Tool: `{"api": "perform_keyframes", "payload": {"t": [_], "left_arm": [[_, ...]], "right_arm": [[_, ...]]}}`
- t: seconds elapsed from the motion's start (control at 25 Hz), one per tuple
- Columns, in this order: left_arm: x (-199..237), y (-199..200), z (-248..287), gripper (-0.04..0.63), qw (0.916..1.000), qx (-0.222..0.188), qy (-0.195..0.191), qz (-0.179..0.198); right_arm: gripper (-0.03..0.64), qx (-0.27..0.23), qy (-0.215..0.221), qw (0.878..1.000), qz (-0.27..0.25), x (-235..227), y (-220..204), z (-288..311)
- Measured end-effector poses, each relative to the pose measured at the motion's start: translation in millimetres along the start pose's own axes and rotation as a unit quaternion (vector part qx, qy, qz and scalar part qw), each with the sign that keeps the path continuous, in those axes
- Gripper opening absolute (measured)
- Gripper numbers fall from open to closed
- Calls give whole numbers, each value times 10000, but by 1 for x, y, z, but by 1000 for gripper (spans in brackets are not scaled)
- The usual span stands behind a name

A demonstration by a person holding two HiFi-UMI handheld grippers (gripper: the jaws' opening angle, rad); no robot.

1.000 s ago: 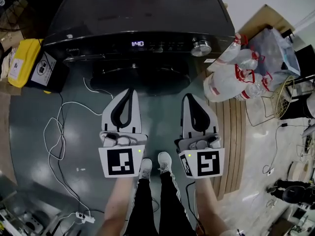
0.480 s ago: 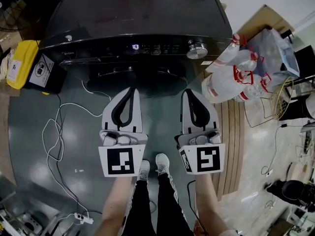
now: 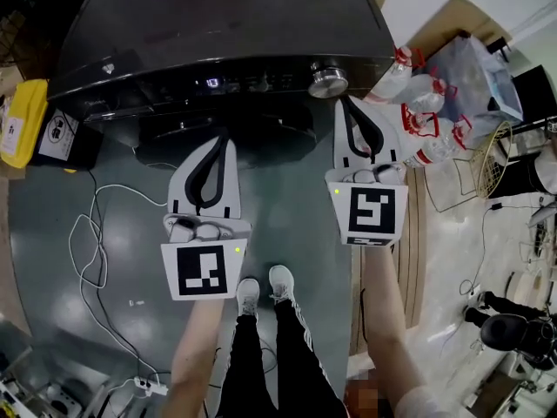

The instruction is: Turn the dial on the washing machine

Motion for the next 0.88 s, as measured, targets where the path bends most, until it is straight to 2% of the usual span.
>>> {"api": "perform_keyframes", "payload": {"t": [0.24,0.88], "left_arm": [[-9,-11,7,-2,9999,73,-47,-65],[11,-21,16,-2,9997,130,214,17]], "right_arm": [[3,87,121,9995,-286,-3,-13,16],[3,47,186,9995,-267,-10,-17,28]]}}
Point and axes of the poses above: the fingertips, and each gripper's own axes: z forward along the fingers, x to its left, y out of its top, the point moved 4 cm from there along -z, backward along the fingers, and after that the axes turned 9 degrees about z, right-handed, at the moved point
